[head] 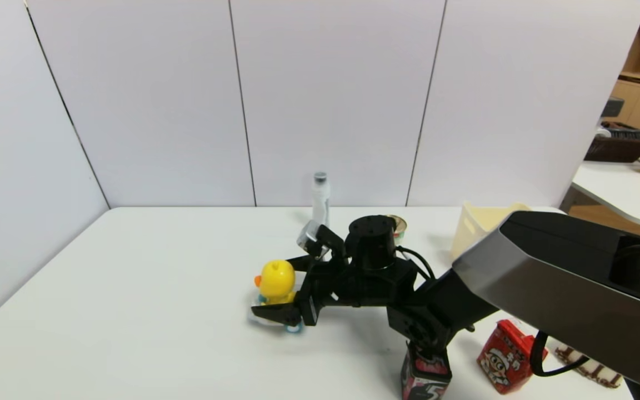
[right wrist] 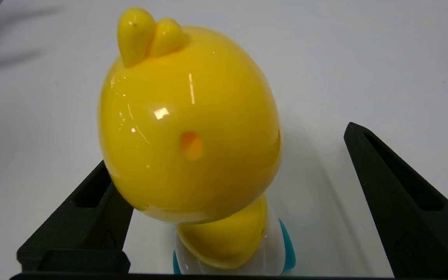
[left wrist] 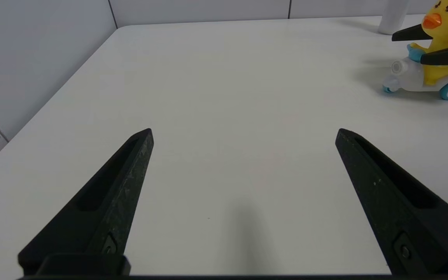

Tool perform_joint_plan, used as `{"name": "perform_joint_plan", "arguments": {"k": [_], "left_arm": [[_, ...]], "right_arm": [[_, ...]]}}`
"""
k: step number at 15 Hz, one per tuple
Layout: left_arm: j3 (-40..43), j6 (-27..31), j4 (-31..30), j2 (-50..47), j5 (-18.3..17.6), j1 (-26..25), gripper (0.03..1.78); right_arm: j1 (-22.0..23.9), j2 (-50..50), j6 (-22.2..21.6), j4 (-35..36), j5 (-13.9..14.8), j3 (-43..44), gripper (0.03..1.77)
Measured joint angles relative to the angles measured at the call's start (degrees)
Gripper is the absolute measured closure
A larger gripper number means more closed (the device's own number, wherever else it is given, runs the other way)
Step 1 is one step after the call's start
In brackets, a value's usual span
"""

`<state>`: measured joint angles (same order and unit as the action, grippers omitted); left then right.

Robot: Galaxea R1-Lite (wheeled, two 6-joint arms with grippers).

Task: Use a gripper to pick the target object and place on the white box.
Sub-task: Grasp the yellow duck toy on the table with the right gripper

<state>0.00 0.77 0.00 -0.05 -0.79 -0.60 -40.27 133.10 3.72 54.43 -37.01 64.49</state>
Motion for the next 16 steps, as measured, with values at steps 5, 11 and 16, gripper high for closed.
{"name": "perform_joint_plan", "arguments": {"k": [5,11,16], "left_arm": [[0.00,0.02,0.00,0.00,0.00,0.00,0.12],[-0.02,0.00,0.00,0.00,0.00,0.00,0.12],[-0.02,0.02,0.00,-0.02,0.00,0.00,0.12]], "right_arm": [[0.09,0.76,-0.15,0.00,0.07,1.19,0.10],[0.20,1.00,-0.91,0.04,0.09,2.05,0.10],[0.13,1.06,-1.24,0.00,0.07,2.02,0.10]]}}
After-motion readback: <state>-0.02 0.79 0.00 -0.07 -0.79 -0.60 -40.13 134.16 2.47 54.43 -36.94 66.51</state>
